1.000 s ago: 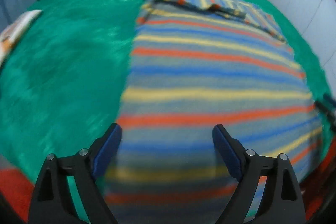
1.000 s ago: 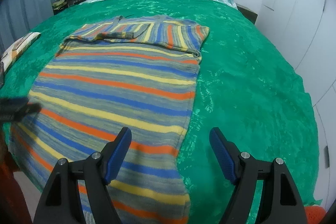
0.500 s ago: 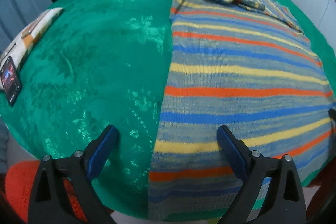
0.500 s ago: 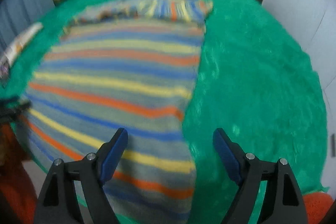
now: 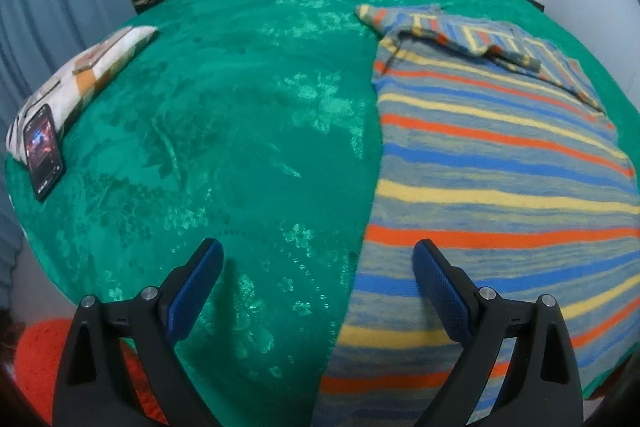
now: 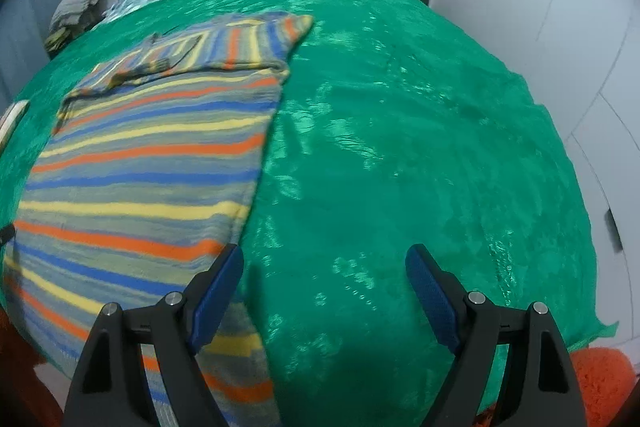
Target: Fold small clothes
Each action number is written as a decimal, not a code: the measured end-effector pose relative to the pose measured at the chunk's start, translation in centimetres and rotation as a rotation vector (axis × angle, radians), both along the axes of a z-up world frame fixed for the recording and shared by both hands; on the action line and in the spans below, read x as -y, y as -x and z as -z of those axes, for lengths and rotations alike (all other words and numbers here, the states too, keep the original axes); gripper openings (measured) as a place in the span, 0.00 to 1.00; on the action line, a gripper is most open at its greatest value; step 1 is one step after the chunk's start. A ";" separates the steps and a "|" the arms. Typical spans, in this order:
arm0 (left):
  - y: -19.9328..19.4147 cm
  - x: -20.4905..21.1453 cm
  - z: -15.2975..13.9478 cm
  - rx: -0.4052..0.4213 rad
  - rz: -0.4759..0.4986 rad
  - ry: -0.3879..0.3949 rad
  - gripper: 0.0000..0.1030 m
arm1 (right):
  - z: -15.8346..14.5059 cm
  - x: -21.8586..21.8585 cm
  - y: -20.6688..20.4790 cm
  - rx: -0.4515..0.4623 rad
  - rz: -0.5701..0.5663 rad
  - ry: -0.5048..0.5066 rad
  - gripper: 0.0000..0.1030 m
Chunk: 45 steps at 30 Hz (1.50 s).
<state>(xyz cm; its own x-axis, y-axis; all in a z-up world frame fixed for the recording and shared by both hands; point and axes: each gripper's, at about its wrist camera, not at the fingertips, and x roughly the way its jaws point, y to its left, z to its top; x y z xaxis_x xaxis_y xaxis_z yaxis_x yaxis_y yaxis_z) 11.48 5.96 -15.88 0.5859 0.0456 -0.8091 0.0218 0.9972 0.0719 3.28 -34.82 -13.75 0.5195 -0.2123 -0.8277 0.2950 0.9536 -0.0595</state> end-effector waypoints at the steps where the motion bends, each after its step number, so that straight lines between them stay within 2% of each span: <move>1: 0.0 -0.1 0.1 -0.003 -0.005 0.009 0.94 | 0.1 0.3 -0.1 -0.004 0.010 -0.003 0.80; 6: 0.3 -0.1 -0.4 0.023 -0.003 0.012 0.94 | 0.9 0.8 0.0 -0.034 0.035 -0.023 0.80; 23: 0.0 -0.2 0.2 0.004 -0.012 0.009 0.94 | 2.0 1.6 0.2 -0.051 0.082 -0.098 0.81; 32: -0.1 -0.1 0.5 -0.008 -0.014 0.005 0.94 | 2.5 2.2 0.5 -0.041 0.116 -0.156 0.87; 45: -0.3 -0.1 1.0 -0.026 -0.018 0.006 0.96 | 2.8 1.8 0.4 -0.038 0.113 -0.148 0.93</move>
<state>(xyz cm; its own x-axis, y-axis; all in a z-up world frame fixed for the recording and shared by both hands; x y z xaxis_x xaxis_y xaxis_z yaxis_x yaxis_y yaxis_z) 11.82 6.10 -16.91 0.5640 0.0508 -0.8242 0.0056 0.9978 0.0654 2.93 -36.63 -16.54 0.4669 -0.1420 -0.8728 0.4011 0.9137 0.0660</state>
